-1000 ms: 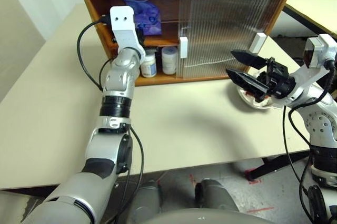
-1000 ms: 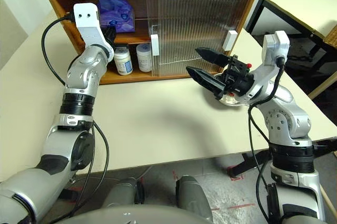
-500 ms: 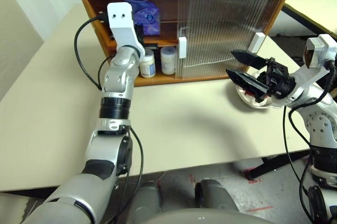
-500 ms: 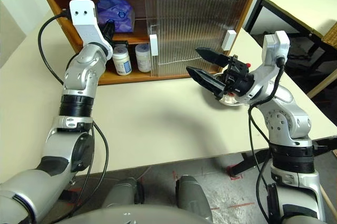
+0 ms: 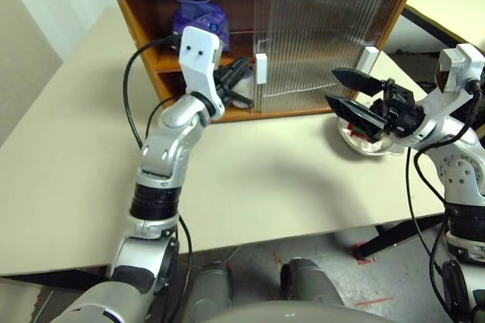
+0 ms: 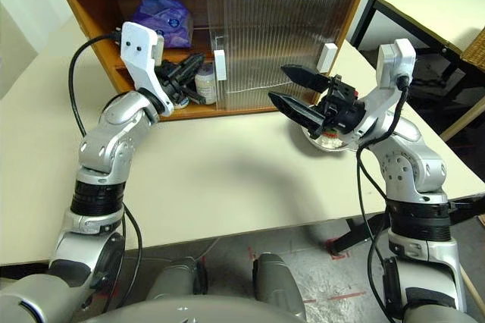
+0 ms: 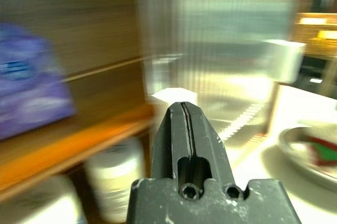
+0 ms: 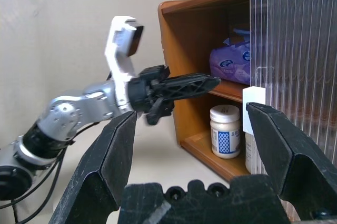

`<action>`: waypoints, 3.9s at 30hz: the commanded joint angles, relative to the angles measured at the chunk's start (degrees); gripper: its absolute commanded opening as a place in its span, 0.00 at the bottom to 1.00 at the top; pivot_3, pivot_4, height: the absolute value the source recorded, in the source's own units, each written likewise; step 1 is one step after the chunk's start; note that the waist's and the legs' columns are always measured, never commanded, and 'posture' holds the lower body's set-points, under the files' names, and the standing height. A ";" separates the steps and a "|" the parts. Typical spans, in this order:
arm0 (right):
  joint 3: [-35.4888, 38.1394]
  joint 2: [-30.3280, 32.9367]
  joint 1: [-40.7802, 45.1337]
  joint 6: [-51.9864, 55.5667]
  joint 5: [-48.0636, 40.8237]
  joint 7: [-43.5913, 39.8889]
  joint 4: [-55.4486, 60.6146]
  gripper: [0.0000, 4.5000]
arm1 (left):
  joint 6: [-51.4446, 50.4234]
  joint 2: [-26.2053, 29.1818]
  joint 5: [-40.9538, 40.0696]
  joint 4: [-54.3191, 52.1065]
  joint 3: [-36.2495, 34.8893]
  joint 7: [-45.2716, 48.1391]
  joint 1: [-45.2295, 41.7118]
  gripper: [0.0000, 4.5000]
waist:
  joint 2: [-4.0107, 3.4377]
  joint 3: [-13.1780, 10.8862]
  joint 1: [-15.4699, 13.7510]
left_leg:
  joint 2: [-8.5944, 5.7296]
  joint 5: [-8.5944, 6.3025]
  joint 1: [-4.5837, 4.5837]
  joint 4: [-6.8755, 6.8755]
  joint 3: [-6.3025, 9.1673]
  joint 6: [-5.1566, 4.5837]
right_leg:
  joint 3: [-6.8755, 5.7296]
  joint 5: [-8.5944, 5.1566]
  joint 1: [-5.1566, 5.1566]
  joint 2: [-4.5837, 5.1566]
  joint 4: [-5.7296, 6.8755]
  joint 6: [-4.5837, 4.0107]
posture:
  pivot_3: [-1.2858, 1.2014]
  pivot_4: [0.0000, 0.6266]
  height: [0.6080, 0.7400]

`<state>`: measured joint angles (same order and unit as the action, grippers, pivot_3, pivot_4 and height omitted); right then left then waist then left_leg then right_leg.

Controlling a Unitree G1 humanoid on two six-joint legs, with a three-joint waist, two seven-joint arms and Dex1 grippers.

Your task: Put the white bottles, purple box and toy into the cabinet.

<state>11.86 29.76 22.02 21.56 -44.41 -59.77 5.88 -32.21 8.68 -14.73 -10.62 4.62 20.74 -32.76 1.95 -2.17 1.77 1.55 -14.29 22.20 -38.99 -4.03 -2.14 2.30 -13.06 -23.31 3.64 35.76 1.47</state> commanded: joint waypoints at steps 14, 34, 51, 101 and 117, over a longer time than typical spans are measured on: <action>1.95 2.58 -3.13 2.97 -1.56 1.91 4.83 1.00 | 16.73 -12.41 7.82 20.64 8.24 -3.21 -4.49 0.00 | -0.01 0.01 0.27 | -0.11 0.03 0.00 0.00 0.00 -0.05 | 0.13 -0.05 -0.02 -0.06 -0.07 0.10 | 0.49 0.00 1.00; 4.43 5.22 -6.45 6.01 -4.38 4.70 9.25 1.00 | 28.83 -17.30 17.03 29.33 6.62 -20.74 -4.14 0.00 | -0.03 0.02 2.17 | -0.09 -0.07 0.03 0.00 0.00 0.12 | 0.18 -0.06 -0.03 -0.12 -0.16 0.16 | 0.47 0.00 1.00; 3.73 5.56 -4.58 6.77 -4.10 3.30 7.58 1.00 | 28.69 -16.57 19.56 28.38 2.53 -27.93 -0.76 0.00 | -0.03 0.02 1.91 | -0.09 -0.07 0.03 0.00 0.01 0.12 | 0.19 -0.02 -0.03 -0.13 -0.18 0.19 | 0.48 0.00 1.00; -0.45 1.23 0.56 4.21 -1.01 -0.69 0.83 1.00 | 16.93 -10.08 22.77 10.24 -11.32 -43.03 6.53 0.00 | -0.01 0.03 -0.17 | 0.08 -0.07 -0.06 0.00 0.06 0.12 | 0.27 0.15 -0.03 -0.40 -0.11 -0.05 | 0.53 0.00 1.00; 0.05 0.84 0.75 3.63 -0.33 -0.69 0.53 1.00 | 19.79 -9.71 17.98 8.35 -4.68 -29.40 5.52 0.00 | -0.01 0.03 -1.20 | 0.13 -0.12 -0.07 0.00 0.07 0.20 | 0.32 0.19 -0.07 -0.55 -0.12 -0.14 | 0.52 0.00 1.00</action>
<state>11.87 30.61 22.10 25.95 -45.14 -60.54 6.44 -13.30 -0.72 4.82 -0.28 -2.36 -12.11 -26.32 1.94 -2.14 0.57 1.68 -14.41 22.13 -38.99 -3.96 -1.94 2.62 -12.86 -23.38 3.10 35.63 1.33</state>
